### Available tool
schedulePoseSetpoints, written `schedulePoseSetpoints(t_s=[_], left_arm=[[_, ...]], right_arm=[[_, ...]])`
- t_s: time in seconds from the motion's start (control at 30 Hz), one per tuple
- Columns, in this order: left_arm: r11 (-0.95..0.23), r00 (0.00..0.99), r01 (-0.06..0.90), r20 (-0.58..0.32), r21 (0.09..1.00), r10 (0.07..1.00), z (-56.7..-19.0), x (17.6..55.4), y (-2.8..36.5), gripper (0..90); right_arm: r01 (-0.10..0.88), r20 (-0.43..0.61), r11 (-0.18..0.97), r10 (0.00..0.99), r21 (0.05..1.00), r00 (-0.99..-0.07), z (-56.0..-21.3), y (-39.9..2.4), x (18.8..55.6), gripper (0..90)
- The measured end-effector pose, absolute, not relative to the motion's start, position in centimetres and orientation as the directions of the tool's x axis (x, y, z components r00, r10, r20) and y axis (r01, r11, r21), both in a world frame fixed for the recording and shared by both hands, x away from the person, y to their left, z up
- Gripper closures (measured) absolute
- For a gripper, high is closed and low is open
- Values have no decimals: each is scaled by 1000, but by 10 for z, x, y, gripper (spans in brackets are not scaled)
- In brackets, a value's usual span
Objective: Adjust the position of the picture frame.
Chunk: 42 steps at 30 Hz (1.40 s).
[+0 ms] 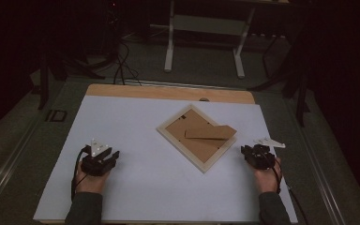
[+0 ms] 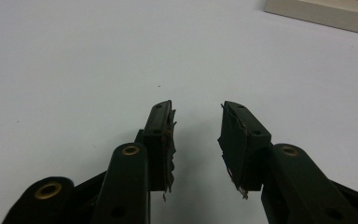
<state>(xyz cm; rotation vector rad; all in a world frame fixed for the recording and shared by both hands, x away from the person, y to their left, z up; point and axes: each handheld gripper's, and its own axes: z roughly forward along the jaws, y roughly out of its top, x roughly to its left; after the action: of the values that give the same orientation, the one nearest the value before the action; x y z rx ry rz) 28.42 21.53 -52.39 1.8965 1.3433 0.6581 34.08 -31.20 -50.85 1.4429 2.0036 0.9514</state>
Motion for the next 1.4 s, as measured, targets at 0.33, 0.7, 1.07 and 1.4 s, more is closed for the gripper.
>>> schedulePoseSetpoints(t_s=[0.33, 0.7, 1.07, 1.4], left_arm=[[-196, 334, 591, -17, 783, 942, -525, 286, 216, 635], [-178, 341, 585, -41, 791, 939, -525, 287, 218, 619], [-155, 355, 570, -72, 807, 932, -523, 286, 221, 613], [-136, 347, 572, -88, 809, 934, -523, 286, 224, 605]], right_arm=[[612, 38, 157, 955, 775, -293, -513, -315, 362, 899], [635, 61, 145, 955, 759, -291, -519, -315, 379, 899], [659, 118, 79, 961, 748, -249, -525, -316, 401, 898], [650, 103, 103, 957, 753, -270, -520, -307, 412, 895]])
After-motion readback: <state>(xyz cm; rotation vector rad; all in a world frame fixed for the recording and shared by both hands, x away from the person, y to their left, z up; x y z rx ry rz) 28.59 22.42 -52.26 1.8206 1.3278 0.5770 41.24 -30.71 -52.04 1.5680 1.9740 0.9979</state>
